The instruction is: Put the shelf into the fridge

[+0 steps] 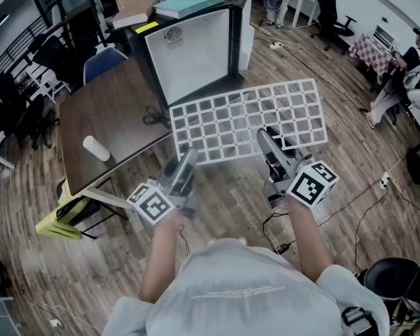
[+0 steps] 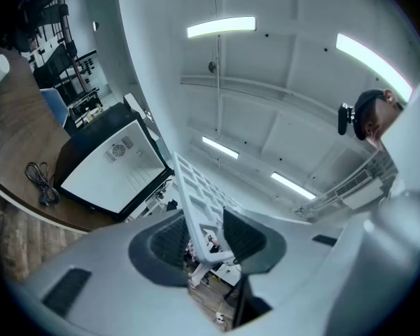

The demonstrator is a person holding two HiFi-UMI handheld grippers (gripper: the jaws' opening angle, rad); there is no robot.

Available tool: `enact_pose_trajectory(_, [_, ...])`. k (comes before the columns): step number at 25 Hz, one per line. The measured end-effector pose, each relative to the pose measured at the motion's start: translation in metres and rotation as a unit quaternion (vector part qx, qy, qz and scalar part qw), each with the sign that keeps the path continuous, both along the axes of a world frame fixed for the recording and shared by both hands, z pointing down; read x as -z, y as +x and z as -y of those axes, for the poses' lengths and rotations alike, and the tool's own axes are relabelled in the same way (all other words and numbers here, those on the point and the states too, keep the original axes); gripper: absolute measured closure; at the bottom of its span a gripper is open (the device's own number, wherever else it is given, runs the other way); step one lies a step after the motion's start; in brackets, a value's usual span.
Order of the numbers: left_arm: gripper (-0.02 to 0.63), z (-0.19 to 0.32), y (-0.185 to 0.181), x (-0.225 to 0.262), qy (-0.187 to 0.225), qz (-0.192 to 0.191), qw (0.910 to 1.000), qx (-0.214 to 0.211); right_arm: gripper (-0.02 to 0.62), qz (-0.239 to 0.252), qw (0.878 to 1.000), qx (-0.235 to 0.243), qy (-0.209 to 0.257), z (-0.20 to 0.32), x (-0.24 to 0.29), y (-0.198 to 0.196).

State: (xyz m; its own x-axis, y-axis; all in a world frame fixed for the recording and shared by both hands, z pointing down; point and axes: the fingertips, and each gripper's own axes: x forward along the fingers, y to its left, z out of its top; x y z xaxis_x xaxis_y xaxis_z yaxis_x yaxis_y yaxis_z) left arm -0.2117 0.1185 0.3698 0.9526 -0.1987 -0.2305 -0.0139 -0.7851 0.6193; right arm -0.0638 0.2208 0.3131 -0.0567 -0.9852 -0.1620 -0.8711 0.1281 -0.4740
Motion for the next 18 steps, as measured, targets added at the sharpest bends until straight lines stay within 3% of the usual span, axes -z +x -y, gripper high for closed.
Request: enact_pose_trajectory(18, [0.469, -0.027, 0.029, -0.013, -0.008, 0.018, 0.9995, 0.024, 0.497, 0.012, 0.999, 0.035, -0.006, -0.017, -0.017, 0.036])
